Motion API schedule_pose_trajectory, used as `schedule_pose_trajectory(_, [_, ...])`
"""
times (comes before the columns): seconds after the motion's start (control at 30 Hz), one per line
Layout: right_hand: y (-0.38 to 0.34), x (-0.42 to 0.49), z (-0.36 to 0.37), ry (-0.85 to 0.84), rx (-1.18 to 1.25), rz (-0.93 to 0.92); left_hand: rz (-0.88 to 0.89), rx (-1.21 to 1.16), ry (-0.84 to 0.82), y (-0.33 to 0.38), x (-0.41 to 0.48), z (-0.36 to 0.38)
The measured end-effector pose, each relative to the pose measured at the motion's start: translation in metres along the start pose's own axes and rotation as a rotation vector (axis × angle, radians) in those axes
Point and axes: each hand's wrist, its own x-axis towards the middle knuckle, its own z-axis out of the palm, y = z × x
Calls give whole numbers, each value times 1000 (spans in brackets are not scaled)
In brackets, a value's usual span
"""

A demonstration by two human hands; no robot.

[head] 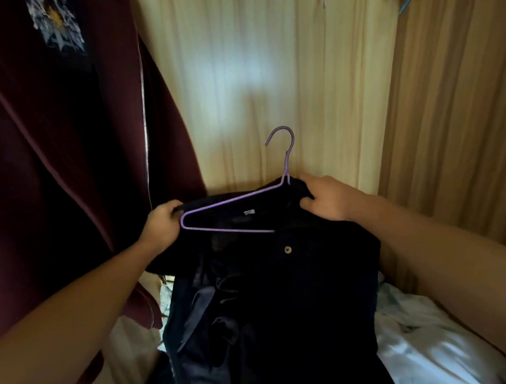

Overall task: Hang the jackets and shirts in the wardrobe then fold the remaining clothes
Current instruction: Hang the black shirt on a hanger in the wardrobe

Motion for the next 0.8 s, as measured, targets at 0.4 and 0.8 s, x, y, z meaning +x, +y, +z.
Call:
schedule_pose_trajectory(0.4, [-41,11,-38,294,-239,-90,45,-119,15,167,38,-66])
schedule_pose_trajectory(0.8, [-75,12,-108,584,-105,-126,726,325,132,212,43,-86])
